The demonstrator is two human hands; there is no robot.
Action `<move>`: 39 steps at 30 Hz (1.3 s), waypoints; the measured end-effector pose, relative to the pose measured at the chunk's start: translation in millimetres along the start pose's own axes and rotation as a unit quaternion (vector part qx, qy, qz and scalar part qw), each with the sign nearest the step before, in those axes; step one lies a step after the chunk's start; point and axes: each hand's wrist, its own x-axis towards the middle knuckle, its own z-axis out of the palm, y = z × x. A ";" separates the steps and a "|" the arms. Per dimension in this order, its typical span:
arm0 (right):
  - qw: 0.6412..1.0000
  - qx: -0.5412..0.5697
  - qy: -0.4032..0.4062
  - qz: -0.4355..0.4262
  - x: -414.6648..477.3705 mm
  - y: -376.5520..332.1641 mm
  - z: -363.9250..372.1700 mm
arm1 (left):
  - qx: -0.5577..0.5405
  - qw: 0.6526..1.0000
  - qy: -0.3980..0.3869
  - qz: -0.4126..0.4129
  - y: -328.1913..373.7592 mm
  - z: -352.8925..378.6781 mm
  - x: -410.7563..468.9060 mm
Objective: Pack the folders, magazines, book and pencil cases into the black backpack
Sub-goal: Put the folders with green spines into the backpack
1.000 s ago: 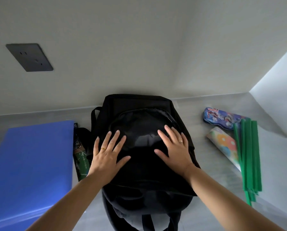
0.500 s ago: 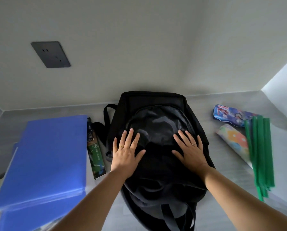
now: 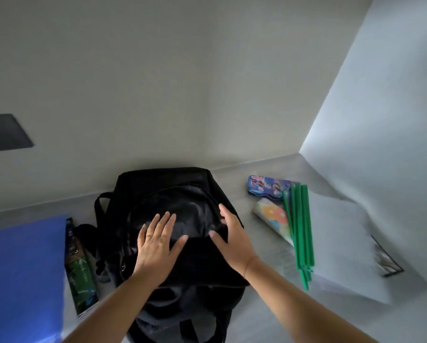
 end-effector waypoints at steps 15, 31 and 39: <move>0.900 -0.139 0.171 0.377 -38.1 200.3 -236.5 | -0.378 0.876 -0.266 -0.137 256.8 102.9 67.2; 0.894 0.031 0.189 0.404 -45.0 260.2 -246.3 | -0.314 0.891 -0.247 -0.215 294.3 167.5 93.8; 0.841 0.370 0.239 0.314 -38.1 242.8 -259.0 | -0.415 0.873 -0.257 0.013 294.4 125.4 85.7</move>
